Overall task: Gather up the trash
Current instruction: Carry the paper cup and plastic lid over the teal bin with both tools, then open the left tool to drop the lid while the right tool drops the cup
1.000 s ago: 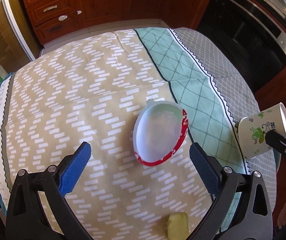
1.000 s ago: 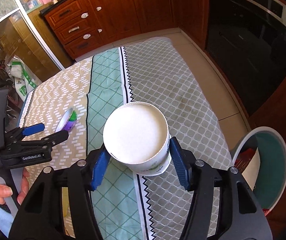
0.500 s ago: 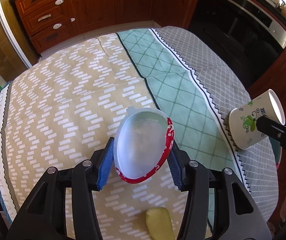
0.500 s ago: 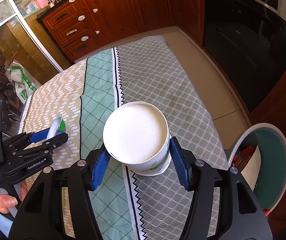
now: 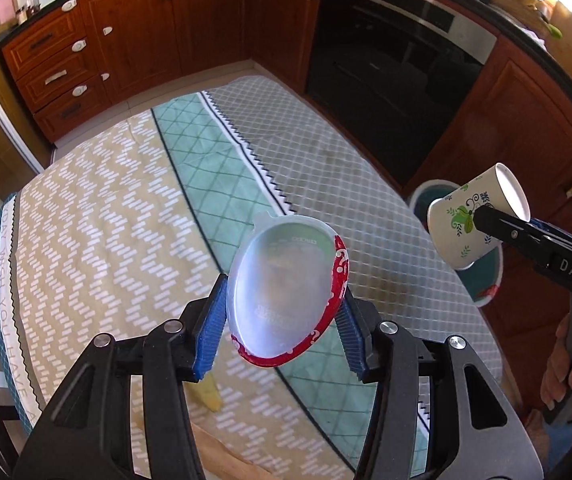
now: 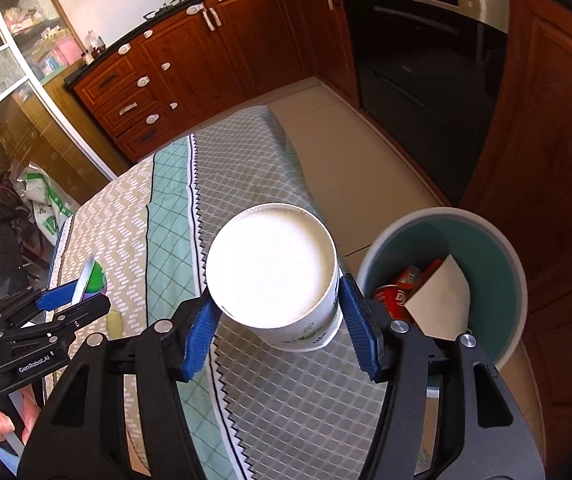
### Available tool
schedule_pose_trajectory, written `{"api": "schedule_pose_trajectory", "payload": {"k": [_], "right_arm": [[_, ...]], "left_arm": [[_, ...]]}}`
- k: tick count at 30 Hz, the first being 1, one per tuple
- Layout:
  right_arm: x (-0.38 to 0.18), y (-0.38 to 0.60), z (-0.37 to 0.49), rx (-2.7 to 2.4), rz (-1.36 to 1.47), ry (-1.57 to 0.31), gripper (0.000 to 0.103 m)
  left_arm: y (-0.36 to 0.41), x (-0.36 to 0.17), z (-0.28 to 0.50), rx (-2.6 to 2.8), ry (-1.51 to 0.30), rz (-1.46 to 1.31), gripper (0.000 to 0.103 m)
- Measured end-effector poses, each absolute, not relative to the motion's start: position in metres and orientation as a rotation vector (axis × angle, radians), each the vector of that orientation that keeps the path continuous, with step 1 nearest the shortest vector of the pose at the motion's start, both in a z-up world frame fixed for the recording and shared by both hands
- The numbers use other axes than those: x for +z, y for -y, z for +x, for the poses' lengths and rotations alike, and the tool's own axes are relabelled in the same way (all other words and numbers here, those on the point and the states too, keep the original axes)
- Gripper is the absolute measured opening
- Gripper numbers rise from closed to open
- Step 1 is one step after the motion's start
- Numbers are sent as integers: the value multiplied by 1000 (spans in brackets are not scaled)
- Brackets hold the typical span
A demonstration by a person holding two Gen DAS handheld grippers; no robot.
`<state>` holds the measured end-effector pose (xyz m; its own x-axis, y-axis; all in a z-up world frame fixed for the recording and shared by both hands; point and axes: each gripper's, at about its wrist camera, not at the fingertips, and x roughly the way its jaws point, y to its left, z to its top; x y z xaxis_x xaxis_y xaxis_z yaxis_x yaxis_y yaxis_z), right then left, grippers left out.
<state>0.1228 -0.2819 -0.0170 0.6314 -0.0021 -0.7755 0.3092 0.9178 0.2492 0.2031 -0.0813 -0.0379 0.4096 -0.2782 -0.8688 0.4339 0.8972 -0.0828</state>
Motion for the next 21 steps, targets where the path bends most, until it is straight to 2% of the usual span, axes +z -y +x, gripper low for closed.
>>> {"api": "schedule_pose_trajectory", "payload": {"k": [11,21], "right_arm": [[-22,386,40,-339,532,-813,56],[-51,431,21,-363,606,-848,57]], "left_arm": [[172,-26,162,-560,-1046,267,52],[260,-47,152,-652,-1092,360,52]]}}
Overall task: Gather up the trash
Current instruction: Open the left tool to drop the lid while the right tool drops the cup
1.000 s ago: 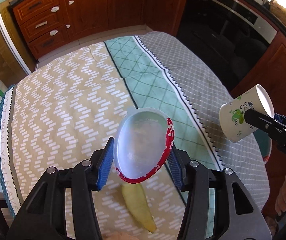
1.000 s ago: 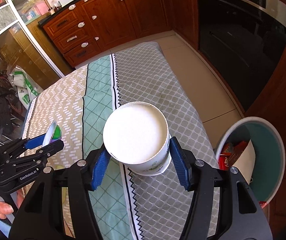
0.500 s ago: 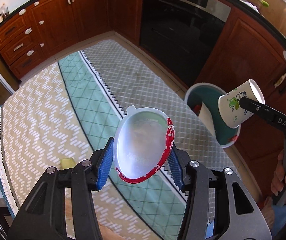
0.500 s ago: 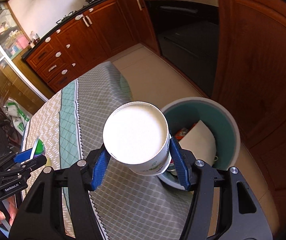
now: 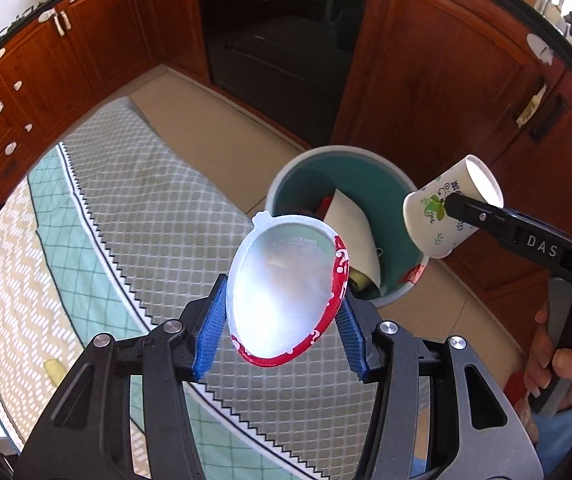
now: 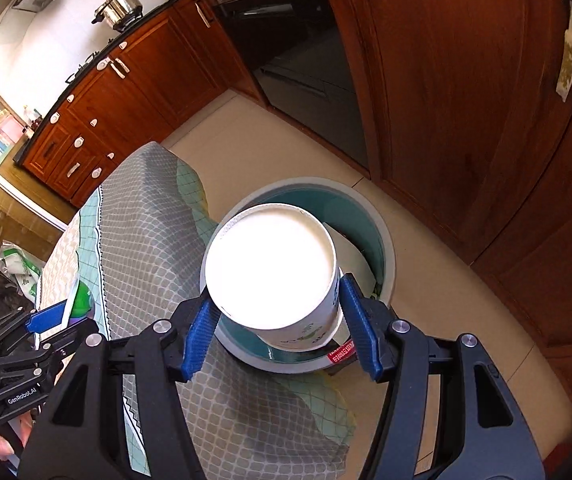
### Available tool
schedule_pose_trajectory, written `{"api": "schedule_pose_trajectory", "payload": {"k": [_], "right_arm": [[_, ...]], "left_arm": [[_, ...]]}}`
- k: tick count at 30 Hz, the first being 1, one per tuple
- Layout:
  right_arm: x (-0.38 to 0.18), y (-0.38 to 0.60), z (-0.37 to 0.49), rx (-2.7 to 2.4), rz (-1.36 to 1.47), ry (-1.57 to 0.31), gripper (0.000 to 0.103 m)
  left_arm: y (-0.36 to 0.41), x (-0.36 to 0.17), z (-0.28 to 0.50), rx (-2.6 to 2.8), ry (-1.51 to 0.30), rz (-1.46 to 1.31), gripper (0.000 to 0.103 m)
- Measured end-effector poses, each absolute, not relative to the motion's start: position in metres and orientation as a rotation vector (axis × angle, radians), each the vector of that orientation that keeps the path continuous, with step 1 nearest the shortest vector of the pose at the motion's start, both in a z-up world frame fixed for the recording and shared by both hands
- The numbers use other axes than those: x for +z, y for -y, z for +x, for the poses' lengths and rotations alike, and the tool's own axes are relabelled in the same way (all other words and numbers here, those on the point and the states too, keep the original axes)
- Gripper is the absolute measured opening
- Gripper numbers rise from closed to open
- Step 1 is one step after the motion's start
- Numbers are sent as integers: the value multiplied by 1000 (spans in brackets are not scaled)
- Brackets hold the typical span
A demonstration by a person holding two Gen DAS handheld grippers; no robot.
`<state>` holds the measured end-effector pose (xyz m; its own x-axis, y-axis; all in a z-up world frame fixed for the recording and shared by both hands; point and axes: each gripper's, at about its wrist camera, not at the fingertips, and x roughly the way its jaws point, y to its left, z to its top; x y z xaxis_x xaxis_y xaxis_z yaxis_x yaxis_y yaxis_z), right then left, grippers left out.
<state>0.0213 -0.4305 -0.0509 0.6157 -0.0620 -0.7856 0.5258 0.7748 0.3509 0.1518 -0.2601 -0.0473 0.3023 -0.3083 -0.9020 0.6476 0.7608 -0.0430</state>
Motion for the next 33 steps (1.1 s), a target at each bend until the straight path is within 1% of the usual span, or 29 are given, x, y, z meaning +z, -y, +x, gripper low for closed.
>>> {"api": "schedule_pose_trajectory", "payload": {"k": [11,12,13,14,23,24,25,26,31,33], "right_arm": [[-71,452,25,-363,648,-883,57],[-72,455,25,-364,652,-886,57],[-74,456,26,-365,655,-888,57],[-75,457,25,-365,657,-890,57],[-91,459,38,-344,665,-946,59],[-93,459,40,-332,671,-957,63],[-96,458,43,-321,683,-968,70],[-97,459,44,-318,693,-973,83],[-103,460,44,-351,735,-984,85],[-104,460,41,-362,743,-988,87]], "left_arm": [[327,-85,158,-693,-1169,420,54],[329,-87,159,-690,-1174,424,57],[332,-89,160,-686,-1175,429,66],[334,-89,161,-677,-1168,436,72],[320,-94,166,-646,-1184,429,81],[318,-92,166,-646,-1185,425,82],[316,-91,166,-645,-1184,423,84],[314,-90,166,-643,-1181,422,86],[304,-86,165,-631,-1170,402,93],[300,-85,165,-628,-1170,394,94]]}}
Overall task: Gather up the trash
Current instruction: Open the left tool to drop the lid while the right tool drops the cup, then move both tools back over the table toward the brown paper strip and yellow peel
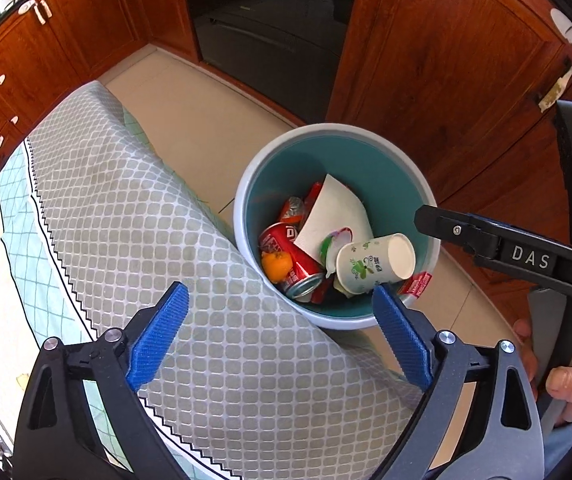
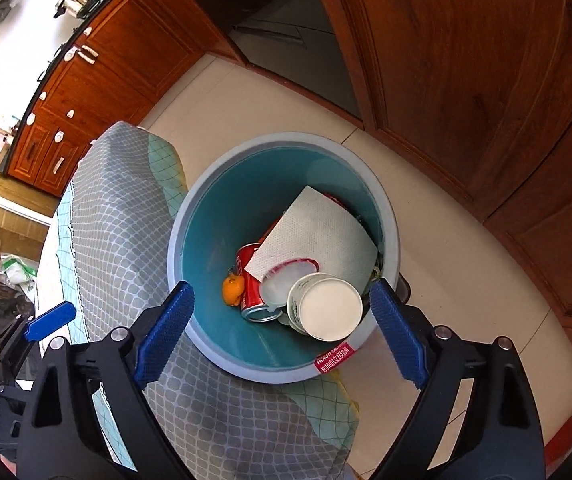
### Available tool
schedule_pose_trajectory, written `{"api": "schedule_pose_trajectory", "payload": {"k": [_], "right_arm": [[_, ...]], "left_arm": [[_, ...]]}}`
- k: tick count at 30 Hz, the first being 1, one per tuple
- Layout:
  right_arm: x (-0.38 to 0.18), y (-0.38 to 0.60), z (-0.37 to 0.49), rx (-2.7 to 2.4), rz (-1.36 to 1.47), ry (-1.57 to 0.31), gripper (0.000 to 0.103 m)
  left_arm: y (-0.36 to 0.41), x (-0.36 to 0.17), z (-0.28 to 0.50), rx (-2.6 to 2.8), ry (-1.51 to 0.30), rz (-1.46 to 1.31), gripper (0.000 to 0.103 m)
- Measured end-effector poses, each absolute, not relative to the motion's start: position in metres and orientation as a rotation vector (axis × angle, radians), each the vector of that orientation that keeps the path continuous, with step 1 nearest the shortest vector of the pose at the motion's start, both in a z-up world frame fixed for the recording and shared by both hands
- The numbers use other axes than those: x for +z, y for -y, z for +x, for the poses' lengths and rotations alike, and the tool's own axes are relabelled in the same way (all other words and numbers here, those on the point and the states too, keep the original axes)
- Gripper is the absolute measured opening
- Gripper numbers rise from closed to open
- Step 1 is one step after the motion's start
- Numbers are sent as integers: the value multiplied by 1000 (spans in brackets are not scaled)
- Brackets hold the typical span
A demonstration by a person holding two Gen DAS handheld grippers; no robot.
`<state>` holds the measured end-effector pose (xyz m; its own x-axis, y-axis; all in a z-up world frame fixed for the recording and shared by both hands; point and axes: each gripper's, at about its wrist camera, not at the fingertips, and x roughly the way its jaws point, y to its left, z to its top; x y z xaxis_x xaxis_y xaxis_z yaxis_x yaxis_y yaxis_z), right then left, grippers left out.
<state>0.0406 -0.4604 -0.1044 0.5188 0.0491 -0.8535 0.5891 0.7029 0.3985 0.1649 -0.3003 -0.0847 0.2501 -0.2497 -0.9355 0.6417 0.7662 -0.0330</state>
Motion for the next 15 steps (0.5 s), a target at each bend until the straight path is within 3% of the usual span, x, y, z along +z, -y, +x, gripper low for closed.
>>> {"api": "schedule_pose_trajectory", "payload": {"k": [15], "right_arm": [[-94,435,40,-364,717,-1010,89]], "left_arm": [[259,-73,150,-599,-1171,335,95]]}}
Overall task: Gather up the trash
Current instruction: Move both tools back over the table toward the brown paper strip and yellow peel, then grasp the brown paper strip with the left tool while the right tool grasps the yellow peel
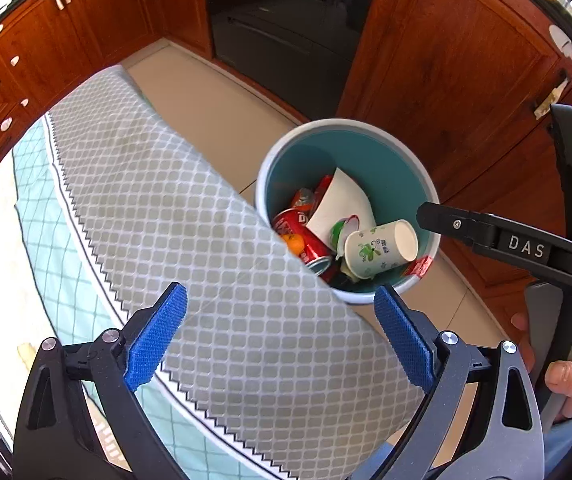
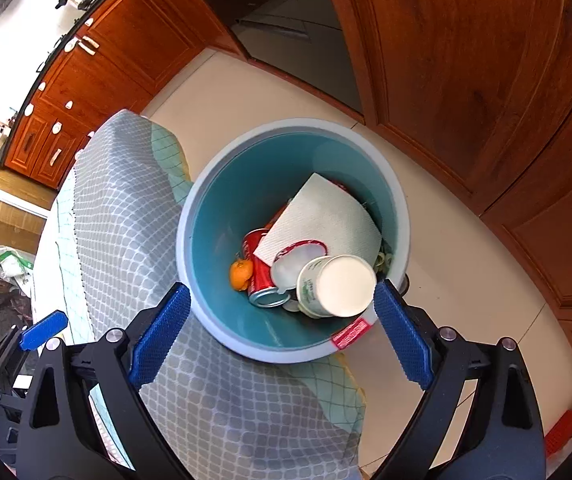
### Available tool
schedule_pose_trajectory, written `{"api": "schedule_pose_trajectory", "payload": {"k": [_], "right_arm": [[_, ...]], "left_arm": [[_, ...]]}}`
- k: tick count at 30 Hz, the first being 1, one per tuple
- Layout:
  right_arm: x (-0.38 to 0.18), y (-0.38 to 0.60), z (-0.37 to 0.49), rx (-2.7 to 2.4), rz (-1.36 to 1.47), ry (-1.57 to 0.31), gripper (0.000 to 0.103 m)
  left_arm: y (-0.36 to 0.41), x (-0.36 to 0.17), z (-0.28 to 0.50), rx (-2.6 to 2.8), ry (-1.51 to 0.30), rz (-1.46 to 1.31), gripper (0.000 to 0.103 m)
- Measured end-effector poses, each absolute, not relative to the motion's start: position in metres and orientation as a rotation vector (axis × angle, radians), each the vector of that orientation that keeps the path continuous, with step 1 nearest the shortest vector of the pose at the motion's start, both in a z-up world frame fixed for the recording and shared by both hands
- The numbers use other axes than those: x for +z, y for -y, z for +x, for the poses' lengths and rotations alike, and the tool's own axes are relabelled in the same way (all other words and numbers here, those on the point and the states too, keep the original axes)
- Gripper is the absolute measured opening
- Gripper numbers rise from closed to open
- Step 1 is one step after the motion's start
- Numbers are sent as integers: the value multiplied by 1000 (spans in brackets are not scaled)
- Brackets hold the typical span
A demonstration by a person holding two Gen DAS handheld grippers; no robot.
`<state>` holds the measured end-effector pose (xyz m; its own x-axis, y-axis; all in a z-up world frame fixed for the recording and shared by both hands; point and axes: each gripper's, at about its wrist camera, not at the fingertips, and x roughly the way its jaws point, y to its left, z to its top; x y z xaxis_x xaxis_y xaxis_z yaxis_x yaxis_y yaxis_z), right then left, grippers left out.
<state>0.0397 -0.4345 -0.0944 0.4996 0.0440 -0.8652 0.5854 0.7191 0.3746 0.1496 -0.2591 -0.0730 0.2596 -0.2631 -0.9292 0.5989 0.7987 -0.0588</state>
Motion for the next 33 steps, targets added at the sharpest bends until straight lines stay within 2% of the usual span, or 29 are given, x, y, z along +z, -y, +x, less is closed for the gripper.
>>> {"api": "schedule_pose_trajectory", "payload": {"k": [14,28,33], "right_arm": [[-72,356,31,-272,633,-1005,89],[-81,253,47,-78,535,-1076,89],[-87,236,50,-45,528,-1098,89]], "left_arm": [[170,-62,115,-470,-1166,228,95],[26,-100,85,-132,-1247,-5,96],[1,-114,82,-111,-1271,-71,96]]}}
